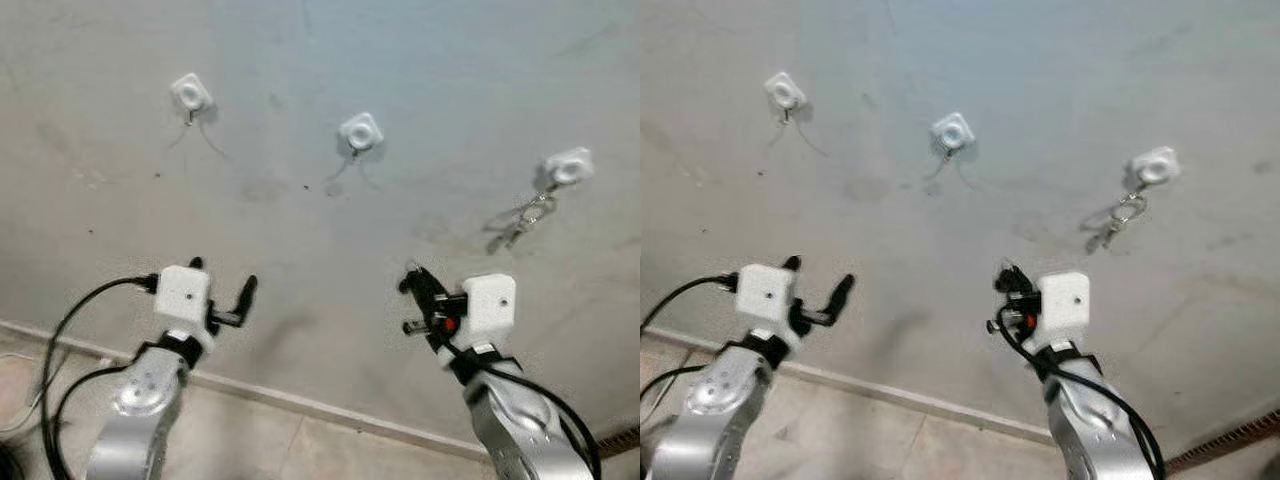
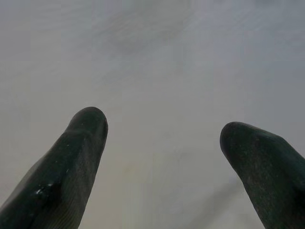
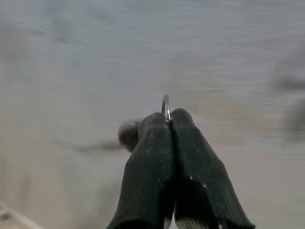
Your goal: Hang keys on a hook
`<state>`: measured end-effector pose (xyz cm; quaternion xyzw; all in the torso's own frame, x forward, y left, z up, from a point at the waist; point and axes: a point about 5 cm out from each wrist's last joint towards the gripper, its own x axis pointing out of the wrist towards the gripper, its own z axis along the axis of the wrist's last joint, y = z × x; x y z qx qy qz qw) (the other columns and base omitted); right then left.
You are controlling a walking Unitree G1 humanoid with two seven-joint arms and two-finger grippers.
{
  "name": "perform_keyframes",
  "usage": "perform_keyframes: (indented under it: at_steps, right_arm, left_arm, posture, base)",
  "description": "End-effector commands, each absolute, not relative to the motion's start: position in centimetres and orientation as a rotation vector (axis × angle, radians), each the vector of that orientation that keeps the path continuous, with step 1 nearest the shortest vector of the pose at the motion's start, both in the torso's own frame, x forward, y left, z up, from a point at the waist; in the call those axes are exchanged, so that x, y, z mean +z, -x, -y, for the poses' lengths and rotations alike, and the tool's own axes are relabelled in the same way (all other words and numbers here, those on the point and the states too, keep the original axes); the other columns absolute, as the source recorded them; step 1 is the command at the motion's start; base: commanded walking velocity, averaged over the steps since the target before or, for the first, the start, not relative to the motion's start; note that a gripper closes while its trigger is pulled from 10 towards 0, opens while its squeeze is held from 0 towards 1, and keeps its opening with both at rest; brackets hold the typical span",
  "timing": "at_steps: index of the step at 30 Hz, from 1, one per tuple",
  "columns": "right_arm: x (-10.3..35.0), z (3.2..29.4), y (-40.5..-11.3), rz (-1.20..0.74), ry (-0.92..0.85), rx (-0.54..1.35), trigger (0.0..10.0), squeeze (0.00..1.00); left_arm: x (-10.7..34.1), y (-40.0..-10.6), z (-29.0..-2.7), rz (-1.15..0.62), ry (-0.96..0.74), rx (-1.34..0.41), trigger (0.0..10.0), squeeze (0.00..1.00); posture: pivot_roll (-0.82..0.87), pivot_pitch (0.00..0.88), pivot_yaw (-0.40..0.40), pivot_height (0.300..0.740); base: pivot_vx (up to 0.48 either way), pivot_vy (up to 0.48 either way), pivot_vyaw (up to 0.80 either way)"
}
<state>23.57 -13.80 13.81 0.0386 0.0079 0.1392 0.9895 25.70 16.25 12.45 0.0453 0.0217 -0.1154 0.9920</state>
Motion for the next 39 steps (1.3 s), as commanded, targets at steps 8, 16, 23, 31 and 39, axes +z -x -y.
perform_keyframes:
  at_steps: [8, 16, 23, 31, 39]
  right_arm:
    - [13.7, 14.2, -23.6, -0.019, -0.075, 0.269, 10.0, 0.00]
    - [13.7, 14.1, -23.6, -0.017, -0.080, 0.278, 10.0, 0.00]
    - [14.2, 12.9, -24.1, -0.011, -0.133, 0.378, 10.0, 0.00]
    - [16.1, 7.8, -26.4, 0.036, -0.165, 0.650, 10.0, 0.00]
    - [17.4, 6.9, -27.7, 0.105, -0.199, 0.655, 10.0, 0.00]
  left_arm:
    - [12.0, -25.7, -15.2, -0.053, -0.075, -0.269, 10.0, 0.00]
    - [12.1, -25.4, -15.7, -0.045, -0.104, -0.254, 10.0, 0.00]
    - [11.8, -24.6, -16.7, -0.057, -0.157, -0.245, 10.0, 0.00]
    - [13.2, -24.4, -16.7, -0.012, -0.192, -0.271, 10.0, 0.00]
    - [13.0, -24.2, -17.6, -0.029, -0.192, -0.220, 10.0, 0.00]
  posture:
    - [0.13, 0.000, -0.072, 0.740]
    - [0.13, 0.000, -0.072, 0.740]
    - [0.13, 0.000, -0.072, 0.740]
    - [0.22, 0.000, -0.059, 0.740]
    - [0.24, 0.000, -0.067, 0.740]
  base:
    - [0.104, 0.000, 0.00]
    - [0.000, 0.000, 0.00]
    - [0.000, 0.000, 0.00]
    - [0.000, 0.000, 0.00]
    - [0.000, 0.000, 0.00]
